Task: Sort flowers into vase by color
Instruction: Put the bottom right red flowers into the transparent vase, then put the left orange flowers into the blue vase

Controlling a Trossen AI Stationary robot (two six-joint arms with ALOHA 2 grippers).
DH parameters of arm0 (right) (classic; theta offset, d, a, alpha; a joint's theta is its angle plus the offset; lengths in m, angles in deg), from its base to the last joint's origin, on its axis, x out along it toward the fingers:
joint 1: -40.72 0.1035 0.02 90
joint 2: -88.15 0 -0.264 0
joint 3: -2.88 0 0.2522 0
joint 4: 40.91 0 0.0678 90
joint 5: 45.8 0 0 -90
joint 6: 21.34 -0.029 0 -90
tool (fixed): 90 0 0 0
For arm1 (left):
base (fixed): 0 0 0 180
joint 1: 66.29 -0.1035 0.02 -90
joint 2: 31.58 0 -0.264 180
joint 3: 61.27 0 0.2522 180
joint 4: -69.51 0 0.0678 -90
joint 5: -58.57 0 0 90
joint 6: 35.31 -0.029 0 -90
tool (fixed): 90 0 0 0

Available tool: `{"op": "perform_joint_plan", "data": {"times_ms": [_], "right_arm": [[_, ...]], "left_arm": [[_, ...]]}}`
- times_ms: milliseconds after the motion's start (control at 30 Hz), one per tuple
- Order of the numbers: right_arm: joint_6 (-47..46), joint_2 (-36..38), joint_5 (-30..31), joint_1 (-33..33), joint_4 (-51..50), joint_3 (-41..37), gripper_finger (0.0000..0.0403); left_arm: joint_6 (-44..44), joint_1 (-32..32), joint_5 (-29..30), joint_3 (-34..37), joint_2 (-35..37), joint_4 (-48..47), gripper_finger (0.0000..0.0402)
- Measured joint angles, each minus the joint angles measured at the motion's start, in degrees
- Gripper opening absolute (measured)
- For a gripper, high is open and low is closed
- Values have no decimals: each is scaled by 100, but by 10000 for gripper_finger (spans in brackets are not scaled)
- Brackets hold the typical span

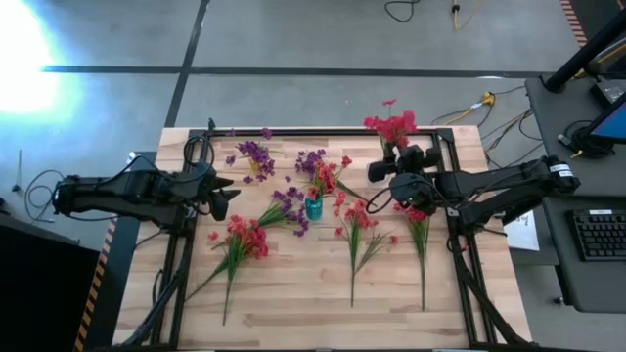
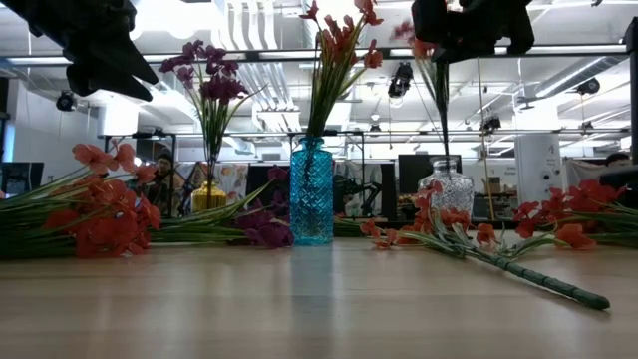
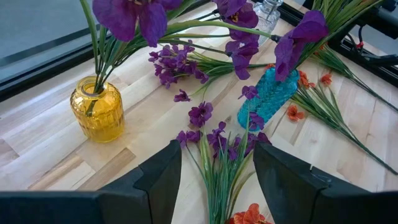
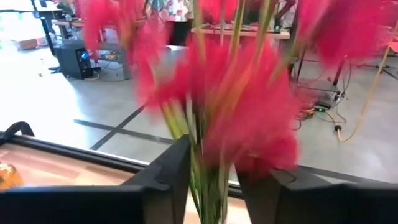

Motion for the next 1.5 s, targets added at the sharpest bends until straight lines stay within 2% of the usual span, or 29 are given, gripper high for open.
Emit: {"op": "perform_joint_plan", "data": {"times_ms": [300,500,633,767,1067,1300,1500], "right_arm": [[-7,0,-167,3,-218,0,188],[-107,127,-554,28,-632,0,228],[-317,284,-874,52,-1034,0,253],[-591,409,-1392,55,-1344,0,273],[-958,433,-2469,55,-1847,0,288],[-1833,495,-3042,66,-2996,0,288],[-2192,505,-3607,136,-3415,0,286]], "left_arm": [[119,1,-13,0,0,0,187],[306,2,-27,0,0,-2,187],[530,0,-253,0,0,-7,187],[941,7,-754,0,0,6,187],[1700,288,-1848,-195,-132,489,187],[1780,928,-1414,-907,-690,290,187],[2210,1388,-1281,-1421,-1408,-314,187]]}}
